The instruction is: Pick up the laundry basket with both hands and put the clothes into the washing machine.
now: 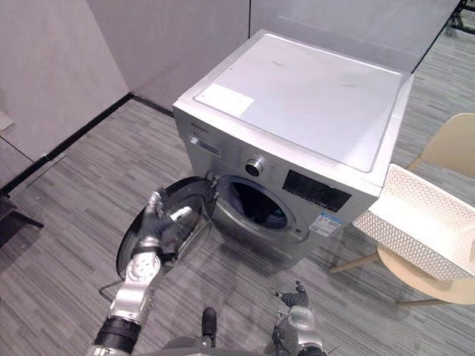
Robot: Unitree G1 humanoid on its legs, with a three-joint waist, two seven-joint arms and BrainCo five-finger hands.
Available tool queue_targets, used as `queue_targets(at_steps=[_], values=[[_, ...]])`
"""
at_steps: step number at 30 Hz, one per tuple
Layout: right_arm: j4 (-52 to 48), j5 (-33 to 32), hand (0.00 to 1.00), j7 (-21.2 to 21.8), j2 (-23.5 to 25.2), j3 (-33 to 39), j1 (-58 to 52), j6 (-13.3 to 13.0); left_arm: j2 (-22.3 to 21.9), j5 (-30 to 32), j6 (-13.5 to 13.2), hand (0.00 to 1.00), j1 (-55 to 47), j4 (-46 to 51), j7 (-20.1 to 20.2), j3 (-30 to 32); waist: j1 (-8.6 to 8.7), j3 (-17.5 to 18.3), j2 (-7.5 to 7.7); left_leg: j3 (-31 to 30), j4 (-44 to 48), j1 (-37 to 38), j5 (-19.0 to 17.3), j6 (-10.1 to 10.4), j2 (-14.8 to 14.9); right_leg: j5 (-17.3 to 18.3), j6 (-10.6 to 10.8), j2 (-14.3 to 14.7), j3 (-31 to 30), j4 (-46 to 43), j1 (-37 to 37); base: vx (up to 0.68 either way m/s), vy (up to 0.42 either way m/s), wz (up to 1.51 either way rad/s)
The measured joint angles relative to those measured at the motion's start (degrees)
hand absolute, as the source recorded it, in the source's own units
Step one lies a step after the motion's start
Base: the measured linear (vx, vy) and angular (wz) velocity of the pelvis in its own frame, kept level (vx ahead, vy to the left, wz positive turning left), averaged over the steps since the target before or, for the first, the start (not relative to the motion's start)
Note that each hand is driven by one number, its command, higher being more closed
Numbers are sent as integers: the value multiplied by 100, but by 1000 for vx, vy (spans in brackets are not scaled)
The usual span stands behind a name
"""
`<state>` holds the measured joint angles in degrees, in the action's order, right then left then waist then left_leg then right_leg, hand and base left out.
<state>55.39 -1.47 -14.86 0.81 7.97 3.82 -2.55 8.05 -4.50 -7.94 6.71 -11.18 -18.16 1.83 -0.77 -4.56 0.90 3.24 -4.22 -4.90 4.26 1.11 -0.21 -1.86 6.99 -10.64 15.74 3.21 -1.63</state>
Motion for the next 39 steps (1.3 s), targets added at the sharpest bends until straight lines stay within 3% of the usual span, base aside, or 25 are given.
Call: queue_targets(at_steps=[5, 11, 17, 24, 26, 31, 34, 36, 39], values=[[4, 0, 0, -1, -117, -19, 171, 70, 712, -15, -23, 0, 316, -269, -671, 806, -52, 1, -2, 5, -1, 131, -2, 3, 103, -61, -96, 116, 3, 91, 154, 60, -42, -5], [-5, -4, 0, -9, -120, -213, 327, 143, 1054, -64, 248, 0, 534, -1541, -662, 1018, -195, -4, 82, 190, -32, -170, -5, 7, 217, -150, -212, 214, -175, 85, -270, -64, -2, -15], [-75, -22, 0, -79, 2, -238, 322, 182, 888, -55, 504, 0, 557, -2565, -465, 1204, -331, -82, 293, 432, 377, -730, -111, 110, 432, -204, -301, 340, -338, -16, -778, -76, -14, -18], [-261, -36, 0, -126, 4, -208, 329, 179, 485, 14, 539, 0, 545, -3270, -325, 1409, -371, -97, 314, 481, 644, -972, -204, 239, 630, -196, -433, 492, -377, -42, -961, -20, -38, -10], [-281, -79, 0, -117, 3, -103, 326, 178, 218, 59, 563, 0, 523, -3335, -277, 1313, -468, -96, 314, 480, 645, -963, -214, 254, 650, -203, -421, 517, -390, -47, -961, 29, -29, -3], [-260, -126, 0, -100, 66, 54, 315, 180, -248, 57, 620, 0, 42, -3289, -37, 362, -480, -93, 307, 383, 529, -738, -196, 225, 561, -159, -353, 475, -379, -60, -780, 56, 1, 4], [-213, -121, 0, -55, 64, 56, 314, 187, -462, 44, 637, 0, -134, -2870, 280, -896, -432, -82, 285, 290, 402, -563, -169, 190, 443, -104, -275, 394, -316, -80, -620, 46, 47, 19], [-211, -123, 0, 5, 62, 29, 423, 196, -512, -24, 722, 0, -111, -2695, 470, -1752, -306, -53, 202, 207, 270, -540, -74, 123, 350, -88, -247, 316, -273, -102, -613, 10, 60, 21], [33, -141, 0, -3, 19, 25, 811, 229, -569, -261, 726, 0, 262, -2480, 674, -2490, -248, -109, 94, 227, 144, -530, 40, 70, 286, -126, -196, 255, -286, -117, -695, -30, 63, 5]])
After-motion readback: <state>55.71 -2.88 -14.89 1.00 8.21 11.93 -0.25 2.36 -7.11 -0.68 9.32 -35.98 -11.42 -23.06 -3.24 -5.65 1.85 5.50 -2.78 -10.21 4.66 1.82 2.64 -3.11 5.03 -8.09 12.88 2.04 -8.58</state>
